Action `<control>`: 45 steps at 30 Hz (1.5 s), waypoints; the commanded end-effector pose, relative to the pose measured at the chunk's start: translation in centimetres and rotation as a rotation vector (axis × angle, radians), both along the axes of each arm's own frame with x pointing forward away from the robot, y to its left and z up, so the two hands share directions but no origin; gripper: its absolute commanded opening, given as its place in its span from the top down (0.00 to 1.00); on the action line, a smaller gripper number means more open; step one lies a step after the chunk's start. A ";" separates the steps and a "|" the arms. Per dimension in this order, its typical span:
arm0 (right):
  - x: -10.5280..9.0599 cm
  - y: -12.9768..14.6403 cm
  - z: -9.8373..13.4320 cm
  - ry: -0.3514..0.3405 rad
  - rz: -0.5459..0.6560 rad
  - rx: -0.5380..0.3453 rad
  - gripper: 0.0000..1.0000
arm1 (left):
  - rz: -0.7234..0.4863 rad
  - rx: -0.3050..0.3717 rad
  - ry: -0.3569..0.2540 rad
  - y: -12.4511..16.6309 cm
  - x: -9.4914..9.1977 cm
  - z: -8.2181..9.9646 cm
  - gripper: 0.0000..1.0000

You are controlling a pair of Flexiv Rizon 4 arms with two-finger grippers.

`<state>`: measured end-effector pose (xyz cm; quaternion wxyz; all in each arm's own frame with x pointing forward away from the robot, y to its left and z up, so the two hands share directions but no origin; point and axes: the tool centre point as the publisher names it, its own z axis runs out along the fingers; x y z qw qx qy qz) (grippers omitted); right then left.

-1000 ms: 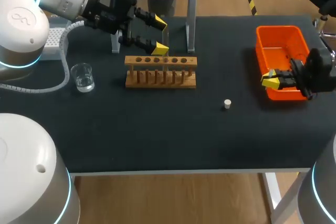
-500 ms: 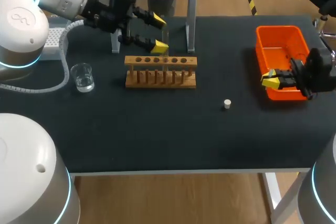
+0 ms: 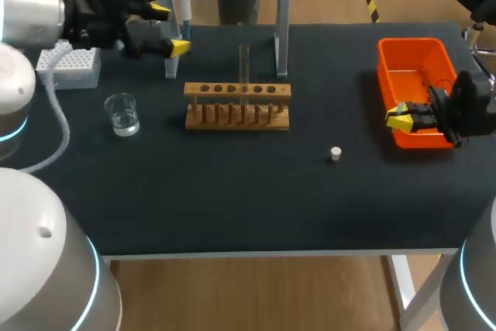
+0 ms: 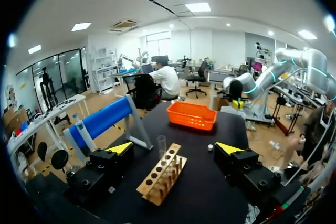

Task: Invert the test tube, pick up the pipette, mount the tip to pipette, aspirate from beaker and dispense into the tube, eject the tip, return the pipette, and cap with the stopper.

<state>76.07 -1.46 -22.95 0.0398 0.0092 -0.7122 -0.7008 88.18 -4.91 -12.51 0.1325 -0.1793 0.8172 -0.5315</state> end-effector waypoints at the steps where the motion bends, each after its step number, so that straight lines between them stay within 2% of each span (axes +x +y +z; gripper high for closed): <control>1: 0.0 -0.1 0.0 -0.001 0.001 0.000 1.00 | 0.066 -0.047 -0.037 1.3 0.6 -0.7 0.00; 8: 0.0 -0.1 0.0 -0.001 0.001 0.000 1.00 | 0.199 -0.065 -0.053 2.5 3.1 -1.0 0.00; 17: 0.0 -0.1 0.0 -0.001 0.001 0.000 1.00 | 0.440 -0.099 -0.051 2.8 5.5 -1.5 0.00; 23: 0.0 -0.1 0.0 -0.001 0.001 0.000 1.00 | 0.581 -0.084 -0.059 2.4 7.1 -1.6 0.00; 25: 0.0 -0.1 0.0 -0.001 0.001 0.000 1.00 | 0.635 -0.068 -0.060 2.3 7.6 -1.8 0.00; 26: 0.0 -0.1 0.0 -0.001 0.001 0.000 1.00 | 0.668 -0.034 -0.055 2.2 7.9 -1.9 0.00; 28: 0.0 -0.1 0.0 -0.001 0.001 0.000 1.00 | 0.703 -0.056 -0.057 1.9 8.3 -2.1 0.00; 34: 0.0 -0.1 0.0 -0.001 0.001 0.000 1.00 | 0.795 -0.063 -0.059 1.2 9.6 -2.4 0.00; 36: 0.0 -0.1 0.0 -0.001 0.001 0.000 1.00 | 0.832 -0.025 -0.065 0.9 10.1 -2.5 0.00; 45: 0.0 -0.1 0.0 -0.001 0.001 0.000 1.00 | 0.971 -0.008 -0.070 0.5 12.3 -3.1 0.00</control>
